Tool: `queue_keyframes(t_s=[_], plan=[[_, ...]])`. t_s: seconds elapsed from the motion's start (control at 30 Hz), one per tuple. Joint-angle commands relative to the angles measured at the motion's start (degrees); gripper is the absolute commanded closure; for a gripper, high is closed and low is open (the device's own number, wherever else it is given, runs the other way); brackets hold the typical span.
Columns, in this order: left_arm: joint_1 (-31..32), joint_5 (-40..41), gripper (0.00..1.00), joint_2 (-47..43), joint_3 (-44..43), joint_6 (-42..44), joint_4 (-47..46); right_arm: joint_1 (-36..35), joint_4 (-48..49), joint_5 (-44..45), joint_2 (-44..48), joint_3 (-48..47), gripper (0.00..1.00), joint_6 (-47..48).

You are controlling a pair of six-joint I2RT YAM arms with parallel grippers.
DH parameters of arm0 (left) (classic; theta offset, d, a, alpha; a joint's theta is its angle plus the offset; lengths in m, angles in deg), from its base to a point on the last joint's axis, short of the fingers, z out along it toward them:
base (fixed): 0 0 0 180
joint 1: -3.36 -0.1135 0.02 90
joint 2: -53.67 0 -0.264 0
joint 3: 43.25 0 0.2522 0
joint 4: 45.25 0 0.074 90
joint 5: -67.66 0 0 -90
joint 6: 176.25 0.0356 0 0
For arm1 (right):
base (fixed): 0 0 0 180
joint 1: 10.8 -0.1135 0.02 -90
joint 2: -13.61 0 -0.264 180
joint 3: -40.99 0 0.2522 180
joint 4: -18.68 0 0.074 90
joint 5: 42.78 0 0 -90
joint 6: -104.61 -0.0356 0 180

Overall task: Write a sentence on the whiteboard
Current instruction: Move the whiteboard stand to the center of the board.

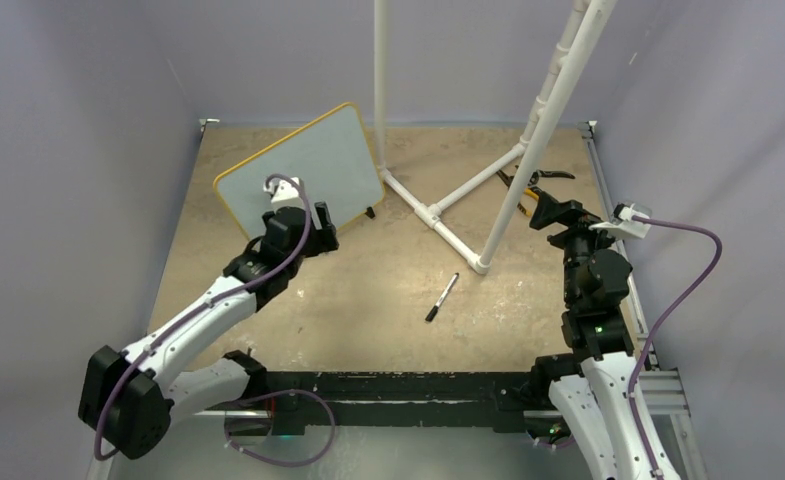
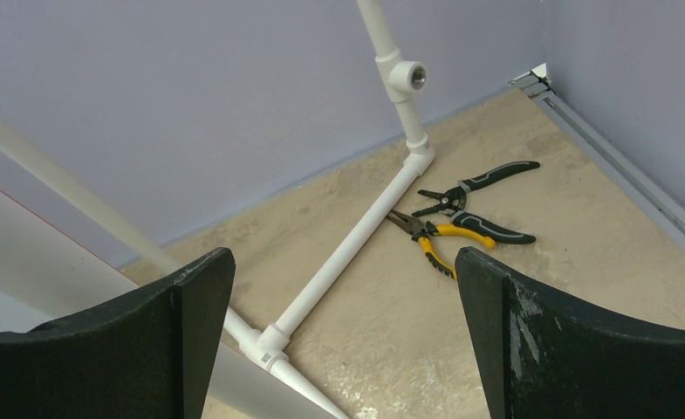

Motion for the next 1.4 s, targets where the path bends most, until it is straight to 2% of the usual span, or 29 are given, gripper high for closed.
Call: queue_keyframes(t_s=[0.0,0.27,0.43,0.6,0.8,1.1,1.37], plan=[[2.02,4.53,0.27,4.65,2.91,-5.52,-7.04,0.09,0.96,1.31,0.72,-0.19,0.01,-0.29],[2.23,8.91,0.34,14.31,5.41,-8.28,-11.43,0.09,1.44,1.0,-0.03,-0.04,0.01,-0.29],[2.24,9.91,0.36,18.18,7.64,-9.36,-17.85,0.06,1.78,0.64,-0.32,0.01,0.01,-0.38],[2.15,11.06,0.37,23.2,6.29,-10.13,-19.61,0.06,1.75,0.44,-0.46,-0.12,0.01,-0.3],[2.1,14.78,0.46,27.05,5.45,-10.11,-20.03,0.09,1.6,0.55,-0.3,-0.21,0.01,-0.09],[-0.46,18.68,0.58,25.97,7.93,-9.32,-19.28,0.07,1.84,0.25,-0.55,0.03,0.01,0.05],[-1.44,13.52,0.56,23.37,10.24,-8.39,-24.29,0.11,1.75,-0.04,-1.12,-0.03,0.01,0.06]])
